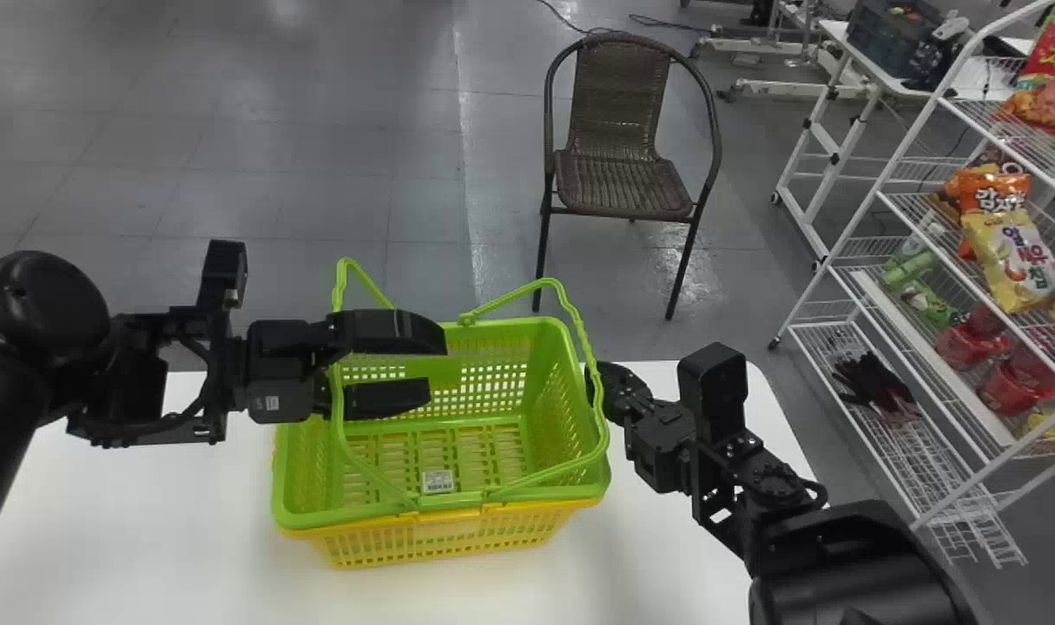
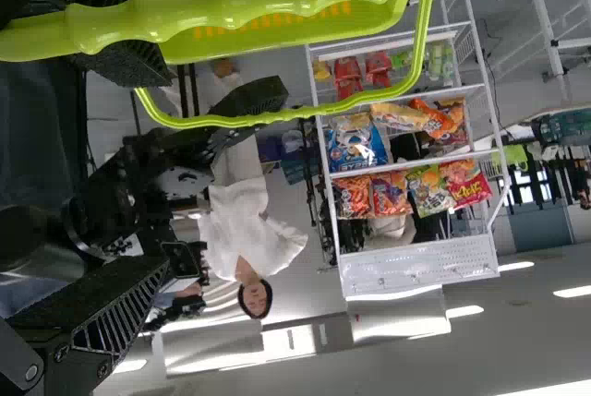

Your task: Grasp handle with right gripper to insert into left gripper then lift and swing left to center

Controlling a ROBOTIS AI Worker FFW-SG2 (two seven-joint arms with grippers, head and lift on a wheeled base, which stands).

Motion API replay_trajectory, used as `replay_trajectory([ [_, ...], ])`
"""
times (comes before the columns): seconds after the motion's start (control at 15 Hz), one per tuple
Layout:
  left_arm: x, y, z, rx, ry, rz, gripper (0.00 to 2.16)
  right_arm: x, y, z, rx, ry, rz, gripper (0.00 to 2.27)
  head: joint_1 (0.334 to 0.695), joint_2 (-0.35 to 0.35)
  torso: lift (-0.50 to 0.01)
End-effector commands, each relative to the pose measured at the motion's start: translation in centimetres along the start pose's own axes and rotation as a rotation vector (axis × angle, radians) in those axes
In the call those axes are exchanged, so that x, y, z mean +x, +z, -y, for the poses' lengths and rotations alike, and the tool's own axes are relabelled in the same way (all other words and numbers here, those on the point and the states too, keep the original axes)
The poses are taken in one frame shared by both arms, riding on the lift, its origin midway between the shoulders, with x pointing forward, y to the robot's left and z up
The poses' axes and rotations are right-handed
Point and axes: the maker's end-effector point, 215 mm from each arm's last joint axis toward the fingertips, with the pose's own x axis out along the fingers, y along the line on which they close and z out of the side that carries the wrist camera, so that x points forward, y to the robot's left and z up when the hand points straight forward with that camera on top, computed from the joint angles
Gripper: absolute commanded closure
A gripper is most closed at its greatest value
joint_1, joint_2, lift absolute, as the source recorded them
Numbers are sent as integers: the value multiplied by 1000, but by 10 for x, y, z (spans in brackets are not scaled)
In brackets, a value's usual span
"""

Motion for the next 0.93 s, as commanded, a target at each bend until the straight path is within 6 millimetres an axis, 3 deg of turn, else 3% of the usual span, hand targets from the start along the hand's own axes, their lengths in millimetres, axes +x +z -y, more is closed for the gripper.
replay_trajectory([
  [0.0,5,3,4,12,-4,-1,137,4,4,-8,-1,11,1,2250,695,-158,0],
  [0.47,19,25,12,76,4,26,137,10,4,-23,-6,31,-13,2250,695,-149,0],
  [0.87,21,29,12,85,2,36,137,19,10,-43,-21,59,-21,2250,695,-134,0],
])
